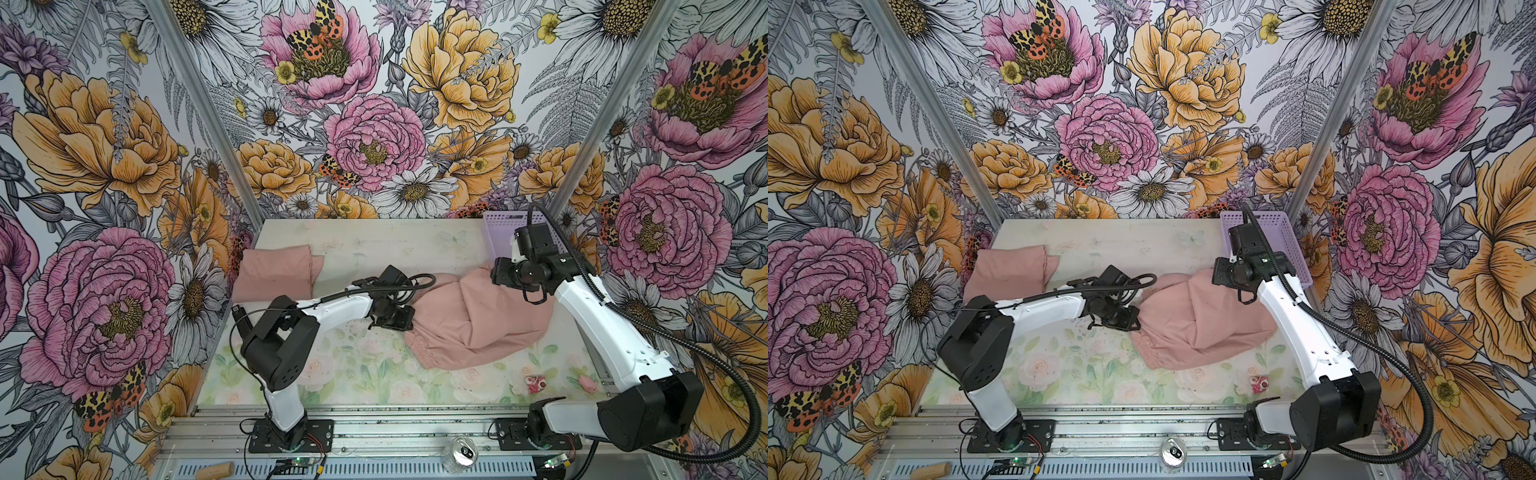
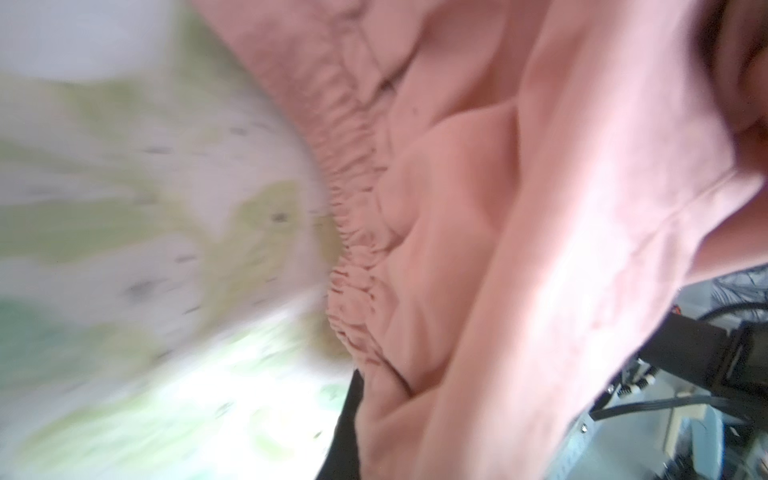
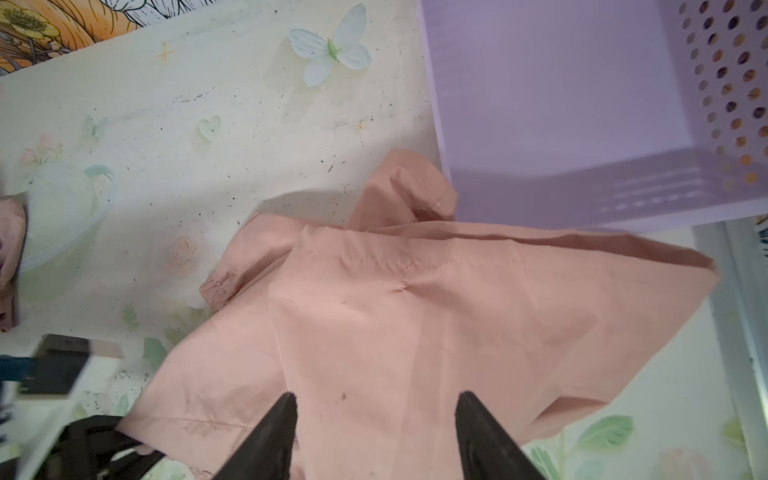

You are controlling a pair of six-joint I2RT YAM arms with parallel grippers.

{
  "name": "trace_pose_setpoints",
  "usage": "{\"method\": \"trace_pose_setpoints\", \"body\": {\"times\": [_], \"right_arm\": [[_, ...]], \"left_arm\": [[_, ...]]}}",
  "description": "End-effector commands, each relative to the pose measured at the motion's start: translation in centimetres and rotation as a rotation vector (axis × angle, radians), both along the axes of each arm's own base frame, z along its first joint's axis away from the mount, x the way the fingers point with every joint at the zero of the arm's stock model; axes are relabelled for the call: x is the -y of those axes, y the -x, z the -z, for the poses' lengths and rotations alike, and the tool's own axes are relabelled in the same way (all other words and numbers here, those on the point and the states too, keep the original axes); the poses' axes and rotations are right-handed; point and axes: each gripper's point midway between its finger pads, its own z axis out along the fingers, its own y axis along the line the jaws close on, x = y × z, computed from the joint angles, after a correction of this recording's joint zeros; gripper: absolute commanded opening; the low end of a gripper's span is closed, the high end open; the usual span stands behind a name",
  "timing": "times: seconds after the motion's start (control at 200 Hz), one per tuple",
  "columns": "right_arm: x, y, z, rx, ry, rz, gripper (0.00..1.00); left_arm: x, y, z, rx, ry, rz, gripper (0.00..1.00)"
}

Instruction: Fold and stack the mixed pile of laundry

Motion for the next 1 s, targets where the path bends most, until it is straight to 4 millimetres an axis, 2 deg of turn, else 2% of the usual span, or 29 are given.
{"method": "trace_pose_setpoints", "body": {"times": [0.0,0.135,0.225,0.33,0.39,0.535,0.66,0.78,0.805,0.83,0.946,0.991], "right_arm": [[-2.0,-0.6,-0.2,0.047,-0.114,-0.047,0.63],[-2.5,-1.3,1.3,0.031,-0.120,-0.055,0.63],[-2.7,-1.6,2.7,0.006,-0.116,-0.066,0.63],[-4.1,-1.5,4.1,-0.006,-0.132,-0.115,0.62],[-5.6,-2.1,4.1,0.024,-0.144,-0.166,0.63],[-10.6,-5.6,3.0,0.119,-0.114,-0.324,0.65],[-14.4,-8.5,4.3,0.103,-0.127,-0.422,0.67],[-17.5,-9.9,6.2,0.071,-0.138,-0.508,0.66],[-18.0,-10.1,6.6,0.062,-0.151,-0.520,0.62],[-18.4,-10.2,7.0,0.049,-0.166,-0.531,0.54],[-17.9,-10.2,7.5,0.021,-0.166,-0.496,0.00],[-16.9,-10.1,7.1,0.033,-0.147,-0.467,0.00]], "left_arm": [[-7.1,-1.5,-2.3,0.085,-0.190,-0.086,0.00],[-12.1,-3.6,-4.2,0.129,-0.281,-0.149,0.00],[-13.5,-4.6,-4.3,0.126,-0.286,-0.181,0.00],[-13.6,-5.0,-4.1,0.117,-0.279,-0.187,0.00],[-13.6,-5.1,-4.1,0.114,-0.276,-0.188,0.00],[-13.5,-5.3,-4.1,0.119,-0.273,-0.187,0.00],[-13.4,-5.5,-4.7,0.128,-0.256,-0.192,0.00],[-13.5,-5.4,-5.2,0.141,-0.249,-0.199,0.00],[-13.4,-5.4,-5.3,0.143,-0.248,-0.199,0.00],[-13.5,-5.4,-5.3,0.145,-0.247,-0.200,0.00],[-13.9,-5.5,-5.7,0.151,-0.240,-0.213,0.00],[-14.3,-5.5,-6.0,0.157,-0.238,-0.225,0.00]]}}
